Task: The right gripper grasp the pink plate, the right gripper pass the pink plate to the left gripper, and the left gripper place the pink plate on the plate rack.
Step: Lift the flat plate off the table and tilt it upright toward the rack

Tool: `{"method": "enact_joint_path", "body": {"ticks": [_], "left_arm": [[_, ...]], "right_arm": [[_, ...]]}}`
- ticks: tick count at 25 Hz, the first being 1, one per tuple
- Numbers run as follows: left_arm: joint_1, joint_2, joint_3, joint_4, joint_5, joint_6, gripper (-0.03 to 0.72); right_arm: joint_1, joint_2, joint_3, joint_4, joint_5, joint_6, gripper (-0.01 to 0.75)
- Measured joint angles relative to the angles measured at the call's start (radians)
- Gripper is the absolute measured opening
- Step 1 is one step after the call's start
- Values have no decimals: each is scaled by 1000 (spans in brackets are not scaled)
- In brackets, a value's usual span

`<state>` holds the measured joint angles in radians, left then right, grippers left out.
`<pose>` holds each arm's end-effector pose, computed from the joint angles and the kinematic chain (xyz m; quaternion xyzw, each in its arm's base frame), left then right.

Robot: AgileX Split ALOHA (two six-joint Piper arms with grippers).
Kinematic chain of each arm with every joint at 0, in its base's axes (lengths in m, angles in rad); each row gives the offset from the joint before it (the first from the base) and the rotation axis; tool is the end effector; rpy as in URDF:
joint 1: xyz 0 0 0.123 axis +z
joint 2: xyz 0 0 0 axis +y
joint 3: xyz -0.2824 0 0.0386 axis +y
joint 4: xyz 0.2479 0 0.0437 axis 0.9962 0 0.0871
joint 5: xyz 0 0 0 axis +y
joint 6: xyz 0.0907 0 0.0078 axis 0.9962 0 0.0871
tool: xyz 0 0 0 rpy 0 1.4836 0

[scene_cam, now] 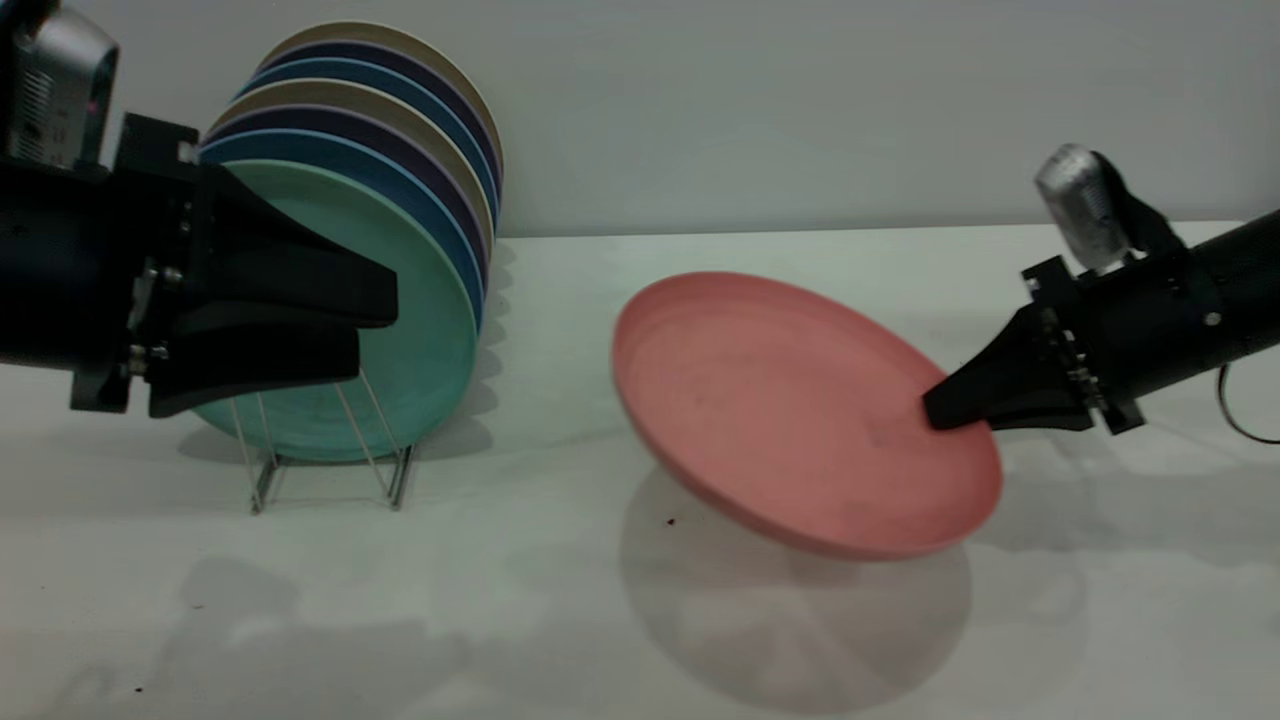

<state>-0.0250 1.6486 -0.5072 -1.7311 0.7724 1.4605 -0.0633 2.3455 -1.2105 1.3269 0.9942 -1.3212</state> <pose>0.2427 -0.0689 0.1427 -0.0136 0.8853 -0.3990 0.2386 0.3821 0.0501 0.0394 -0.0893 0.8825 0.4435 0.1288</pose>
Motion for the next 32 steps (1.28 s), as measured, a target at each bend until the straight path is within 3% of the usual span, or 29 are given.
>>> {"method": "enact_joint_path", "body": {"ticks": [10,18,32], "left_arm": [[0,16,-8,-8,0,10,446],[0,16,-8,-8,-26,10,446],[0,16,-8,-8,-27,10,446]], "right_arm": [[148,0,0,50,-1,-25,12],[154,0,0,86,79,-58,12],[192,0,0,107,90,-73,13]]}}
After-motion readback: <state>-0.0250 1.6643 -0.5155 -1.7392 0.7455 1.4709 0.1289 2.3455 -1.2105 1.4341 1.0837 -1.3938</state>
